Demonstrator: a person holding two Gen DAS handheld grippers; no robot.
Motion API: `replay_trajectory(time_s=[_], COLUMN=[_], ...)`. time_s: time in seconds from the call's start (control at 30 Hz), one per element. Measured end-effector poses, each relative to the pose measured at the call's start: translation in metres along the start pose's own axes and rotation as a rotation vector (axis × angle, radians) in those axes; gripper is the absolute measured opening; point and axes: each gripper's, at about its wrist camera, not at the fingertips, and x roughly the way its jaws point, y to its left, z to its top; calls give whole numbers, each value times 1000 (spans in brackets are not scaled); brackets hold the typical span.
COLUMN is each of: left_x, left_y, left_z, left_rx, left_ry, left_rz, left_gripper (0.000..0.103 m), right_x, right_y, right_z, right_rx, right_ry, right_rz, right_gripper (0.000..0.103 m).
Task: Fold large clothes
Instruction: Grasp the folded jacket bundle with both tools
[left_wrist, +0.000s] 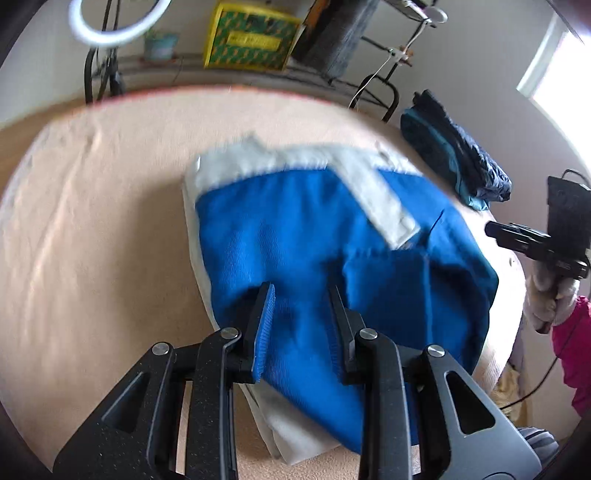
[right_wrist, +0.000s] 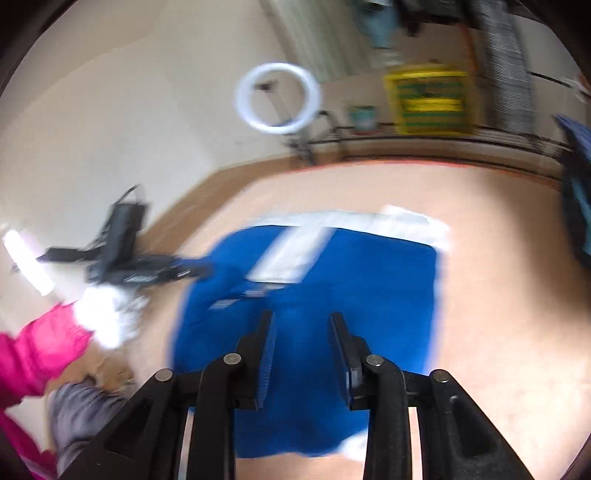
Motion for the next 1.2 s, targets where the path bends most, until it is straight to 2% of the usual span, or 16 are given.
replay_trajectory(time_s=[0.1, 0.2, 0.27, 0.33, 0.37, 0.4, 0.43, 0.47, 0.5, 0.53, 0.57, 0.6, 0.67, 0.77, 1.0, 1.2], left_x=[6, 7, 3, -7, -19, -26, -34, -41, -43, -42, -37, -30, -17, 1, 23, 39], left_y=[-1, 2, 3, 4, 8, 12, 19, 30, 40, 51, 64, 74, 88, 103, 119, 125], left_z=[-19, -28, -23, -18, -13, -11, -7, -2, 2, 6, 11, 14, 16, 12, 10, 10], left_rx=[42, 46, 34, 11, -24, -49, -93, -152, -207, -271, -337, -395, -468, -532, -574, -619], left_ry=[-7, -15, 15, 29, 7, -12, -39, -66, -79, -81, -66, -44, -13, 20, 37, 24], left_rz=[19, 9, 4, -6, -29, -43, -69, -102, -125, -156, -203, -236, -250, -312, -358, -437], left_gripper=[27, 28, 28, 28, 29, 29, 36, 52, 59, 67, 69, 69, 69, 69, 69, 69], right_x=[28, 30, 29, 21, 13, 5, -4, -11, -15, -16, -14, -10, 1, 14, 42, 63], right_y=[-6, -14, -14, -10, -10, -13, -16, -22, -30, -32, -42, -52, -70, -88, -108, -110], right_z=[-24, -39, -37, -33, -30, -26, -20, -16, -11, -9, -5, -1, 1, 2, -5, -7], right_rx=[-7, 34, 58, 19, -3, -5, 10, 38, 71, 100, 143, 181, 249, 316, 390, 423], right_ry=[106, 98, 122, 142, 130, 110, 80, 43, 14, -3, -15, -14, -6, 10, 61, 69], right_rz=[-47, -26, -1, 13, 23, 33, 42, 58, 68, 72, 79, 85, 84, 114, 210, 308], right_gripper=[26, 26, 26, 26, 26, 29, 33, 41, 52, 59, 68, 72, 72, 72, 72, 67])
